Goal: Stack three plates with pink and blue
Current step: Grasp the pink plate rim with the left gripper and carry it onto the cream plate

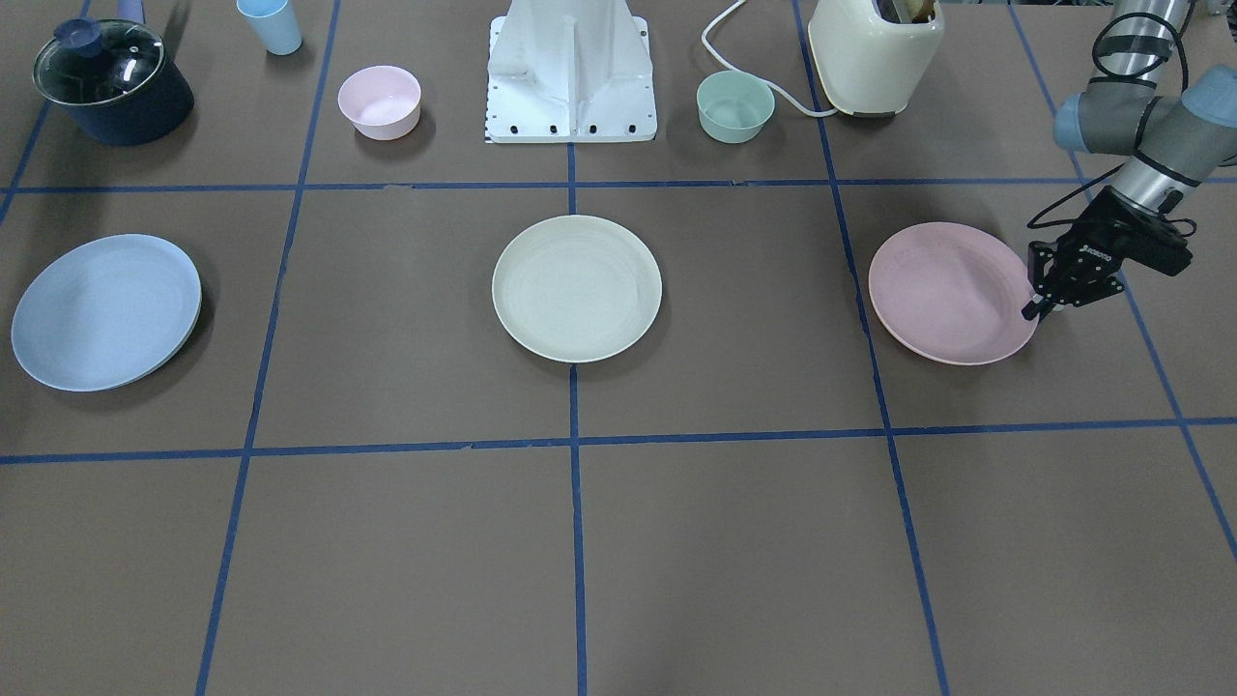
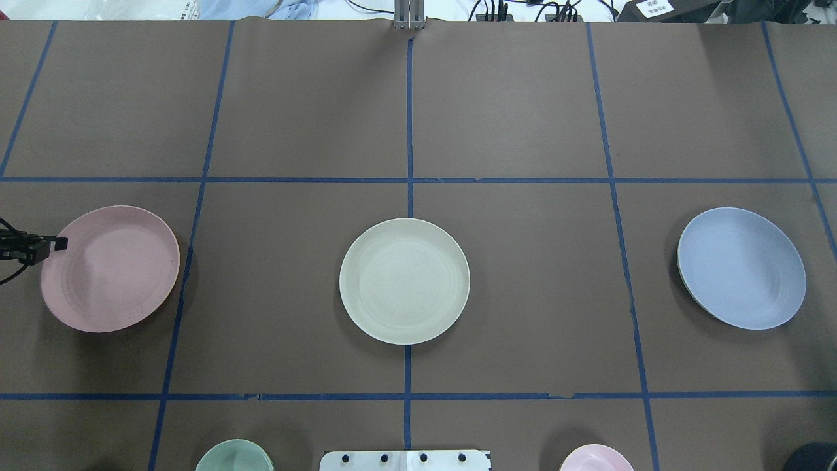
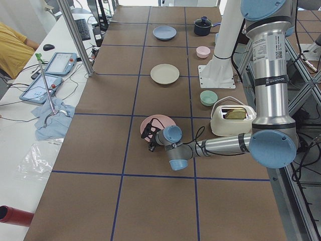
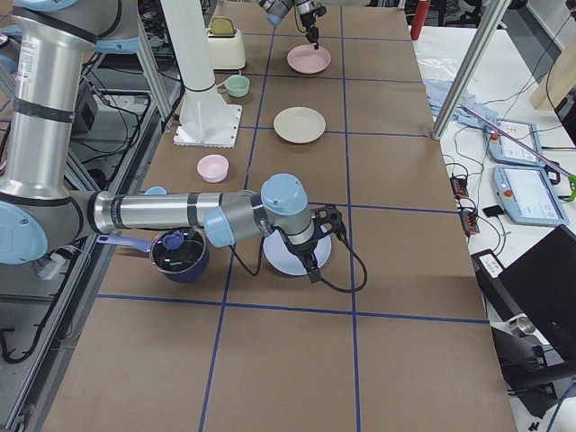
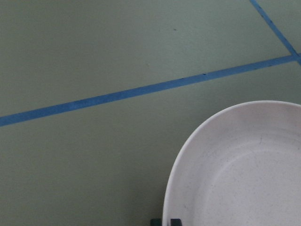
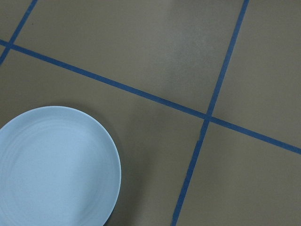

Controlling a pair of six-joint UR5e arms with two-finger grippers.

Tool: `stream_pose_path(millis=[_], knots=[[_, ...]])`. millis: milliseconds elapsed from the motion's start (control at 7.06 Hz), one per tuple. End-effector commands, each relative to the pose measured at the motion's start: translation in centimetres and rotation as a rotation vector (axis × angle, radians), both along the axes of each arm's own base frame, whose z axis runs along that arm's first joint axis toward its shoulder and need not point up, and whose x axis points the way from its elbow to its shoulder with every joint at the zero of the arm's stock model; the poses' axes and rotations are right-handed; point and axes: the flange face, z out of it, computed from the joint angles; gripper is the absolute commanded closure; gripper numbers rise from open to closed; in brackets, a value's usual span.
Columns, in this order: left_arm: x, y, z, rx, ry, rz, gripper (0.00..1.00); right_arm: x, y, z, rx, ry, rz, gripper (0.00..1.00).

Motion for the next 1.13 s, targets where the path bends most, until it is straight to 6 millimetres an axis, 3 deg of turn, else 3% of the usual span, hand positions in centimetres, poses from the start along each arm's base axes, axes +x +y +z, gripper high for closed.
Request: stream_pose_path(millis=[0,283,425,850,992], knots=[[0.7,-1.6,-7.1,0.003,0.039,0.031,1.00,0.0,0.0,-0.2,0.004,-0.002,0.000,0.00],[2.9,-4.0,-20.9,-0.048,0.011,0.036,1.00,0.0,0.1,0.0,0.002,-0.001,-0.003,0.00],[5.5,-4.2,-26.2,-0.091,0.043,0.039,1.00,0.0,0.0,-0.2,0.005,-0.003,-0.003,0.00],[22.1,-1.0,-34.9,-0.240,0.128,0.039,1.00,0.0,0.0,-0.1,0.006,0.000,-0.006,0.00],[26.7,-0.4,-36.2,-0.265,0.138,0.023,1.00,0.0,-0.1,-0.2,0.007,-0.001,-0.005,0.00]])
